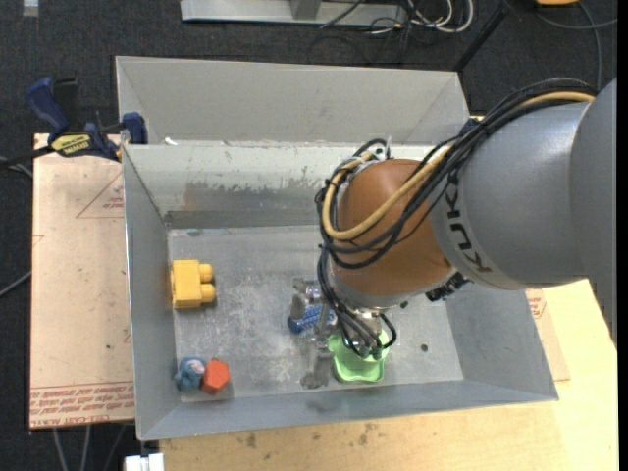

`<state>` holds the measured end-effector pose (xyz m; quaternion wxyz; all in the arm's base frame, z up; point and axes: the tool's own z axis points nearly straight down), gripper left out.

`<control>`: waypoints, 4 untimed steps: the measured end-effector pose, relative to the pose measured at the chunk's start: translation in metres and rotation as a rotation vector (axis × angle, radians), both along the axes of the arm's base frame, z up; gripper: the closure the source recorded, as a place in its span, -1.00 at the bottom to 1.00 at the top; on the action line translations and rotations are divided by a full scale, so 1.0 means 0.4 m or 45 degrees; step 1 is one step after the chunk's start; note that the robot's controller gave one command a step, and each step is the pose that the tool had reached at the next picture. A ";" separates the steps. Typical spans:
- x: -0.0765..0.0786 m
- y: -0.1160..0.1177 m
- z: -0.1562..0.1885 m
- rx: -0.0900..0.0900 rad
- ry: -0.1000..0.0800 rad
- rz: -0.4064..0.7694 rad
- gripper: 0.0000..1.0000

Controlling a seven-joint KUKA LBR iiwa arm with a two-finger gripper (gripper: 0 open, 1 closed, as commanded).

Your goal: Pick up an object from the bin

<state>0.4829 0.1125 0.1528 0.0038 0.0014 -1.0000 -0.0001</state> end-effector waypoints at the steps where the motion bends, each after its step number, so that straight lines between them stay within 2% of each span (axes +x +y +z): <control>1: 0.018 0.208 -0.125 0.005 -0.007 0.141 -1.00; 2: -0.004 0.354 -0.137 0.005 -0.010 0.010 -1.00; 3: -0.001 0.345 -0.137 0.002 -0.010 0.002 1.00; 4: 0.076 0.329 0.083 0.006 -0.023 0.035 1.00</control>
Offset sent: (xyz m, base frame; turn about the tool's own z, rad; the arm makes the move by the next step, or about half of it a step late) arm 0.0088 0.0786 -0.0476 -0.1018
